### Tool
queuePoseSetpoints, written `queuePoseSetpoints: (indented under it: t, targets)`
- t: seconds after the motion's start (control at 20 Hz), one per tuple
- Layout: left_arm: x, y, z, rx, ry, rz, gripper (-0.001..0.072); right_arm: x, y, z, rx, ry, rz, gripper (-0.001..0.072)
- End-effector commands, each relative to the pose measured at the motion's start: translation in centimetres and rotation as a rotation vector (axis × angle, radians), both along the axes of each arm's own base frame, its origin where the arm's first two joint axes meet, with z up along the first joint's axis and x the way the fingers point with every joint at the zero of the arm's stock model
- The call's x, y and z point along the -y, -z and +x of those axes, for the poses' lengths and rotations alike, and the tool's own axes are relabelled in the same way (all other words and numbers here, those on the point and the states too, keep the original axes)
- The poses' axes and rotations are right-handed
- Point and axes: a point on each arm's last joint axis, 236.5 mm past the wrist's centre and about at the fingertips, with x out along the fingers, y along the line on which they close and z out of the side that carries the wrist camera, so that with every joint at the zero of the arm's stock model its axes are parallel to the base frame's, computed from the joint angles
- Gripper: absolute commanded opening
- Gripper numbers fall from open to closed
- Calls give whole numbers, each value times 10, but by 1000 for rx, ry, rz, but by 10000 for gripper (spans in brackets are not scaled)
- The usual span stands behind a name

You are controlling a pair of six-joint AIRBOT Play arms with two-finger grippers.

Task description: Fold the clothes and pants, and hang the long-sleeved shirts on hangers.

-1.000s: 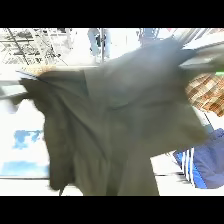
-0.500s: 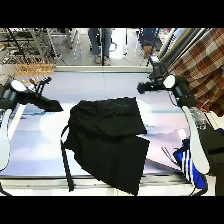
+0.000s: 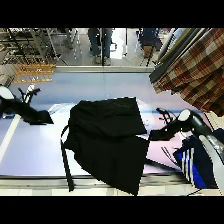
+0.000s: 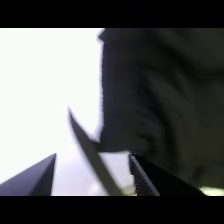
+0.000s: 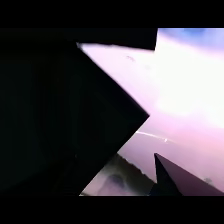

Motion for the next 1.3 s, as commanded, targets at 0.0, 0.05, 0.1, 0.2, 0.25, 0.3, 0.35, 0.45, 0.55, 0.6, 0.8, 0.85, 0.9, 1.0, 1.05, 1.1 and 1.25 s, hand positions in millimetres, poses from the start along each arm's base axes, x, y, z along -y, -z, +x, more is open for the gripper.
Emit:
queuePoseSetpoints:
  t: [0.0,0.05,0.1,0.2,0.25,0.3,0.35,0.45,0.55,0.6,0.8,0.85,0.9,1.0,1.05,1.1,1.25]
  targets:
    - [43,13,-47,-38,-4,-171,519,-5,30,-11,33,-30,31,564]
    - [45,19,-59,-56,-8,-176,519,-6,36,-8,36,-40,35,564]
    - [47,26,-69,-71,-14,-178,519,-9,42,-6,48,-65,44,562]
    - [49,33,-79,-87,-26,-179,519,-15,52,13,110,-80,33,447]
    - [50,35,-80,-88,-32,-182,519,-15,52,31,171,-77,0,179]
    - [53,35,-78,-83,-42,-198,519,-13,49,49,232,-73,-28,41]
    - [56,34,-74,-70,-55,-213,519,-12,40,71,296,-73,-53,39]
    - [61,33,-64,-38,-92,-242,519,10,10,129,458,-5,-172,36]
    - [64,39,-58,-36,-158,-261,519,36,-38,194,633,177,-236,36]
    - [66,46,-58,-47,-190,-262,520,40,-61,218,705,221,-232,39]
    - [90,71,-74,-110,-218,-262,531,48,-85,227,613,248,-186,562]
    - [101,74,-80,-123,-203,-268,531,56,-76,205,517,251,-167,562]
    - [113,77,-84,-128,-192,-278,531,64,-65,176,403,242,-137,562]
    - [139,80,-89,-133,-187,-315,531,59,-49,109,229,224,23,561]
    - [147,83,-91,-134,-199,-321,531,51,-43,75,165,230,115,562]
    - [152,89,-91,-140,-227,-314,531,42,-37,38,109,250,206,562]
    - [153,102,-93,-166,-311,-291,616,26,-14,-41,12,348,317,569]
